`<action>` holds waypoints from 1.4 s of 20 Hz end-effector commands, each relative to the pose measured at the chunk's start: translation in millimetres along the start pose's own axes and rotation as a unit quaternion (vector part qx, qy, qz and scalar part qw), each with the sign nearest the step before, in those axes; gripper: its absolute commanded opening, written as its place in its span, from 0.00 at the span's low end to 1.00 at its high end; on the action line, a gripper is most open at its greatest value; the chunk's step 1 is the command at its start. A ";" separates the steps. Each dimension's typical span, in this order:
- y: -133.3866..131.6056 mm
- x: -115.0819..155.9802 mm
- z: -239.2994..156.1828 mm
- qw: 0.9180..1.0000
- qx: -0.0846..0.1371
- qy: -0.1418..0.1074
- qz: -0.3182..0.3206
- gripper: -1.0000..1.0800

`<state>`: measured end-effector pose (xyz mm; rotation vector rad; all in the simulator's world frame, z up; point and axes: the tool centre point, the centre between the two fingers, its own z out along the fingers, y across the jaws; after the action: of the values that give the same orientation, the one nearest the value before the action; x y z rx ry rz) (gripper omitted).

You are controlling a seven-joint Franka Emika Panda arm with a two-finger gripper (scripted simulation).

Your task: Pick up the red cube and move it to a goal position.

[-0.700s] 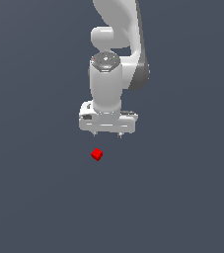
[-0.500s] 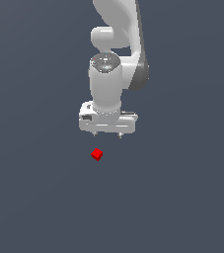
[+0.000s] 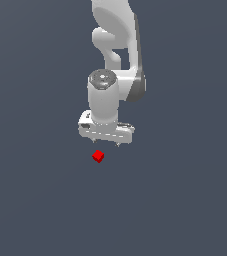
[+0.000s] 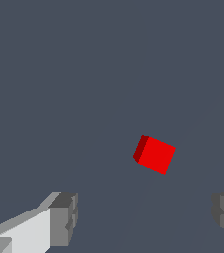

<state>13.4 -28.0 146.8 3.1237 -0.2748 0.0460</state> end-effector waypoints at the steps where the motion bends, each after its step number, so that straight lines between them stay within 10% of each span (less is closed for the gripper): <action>1: 6.0 1.6 18.1 1.000 -0.001 -0.002 0.028 0.96; 14: 39.3 5.5 116.0 0.983 -0.002 -0.013 0.182 0.96; 27: 42.6 5.6 127.1 0.980 -0.002 -0.015 0.199 0.96; 28: 42.6 5.6 127.1 0.980 -0.002 -0.015 0.199 0.00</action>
<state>15.1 -72.1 19.5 3.0113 -0.8955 0.0001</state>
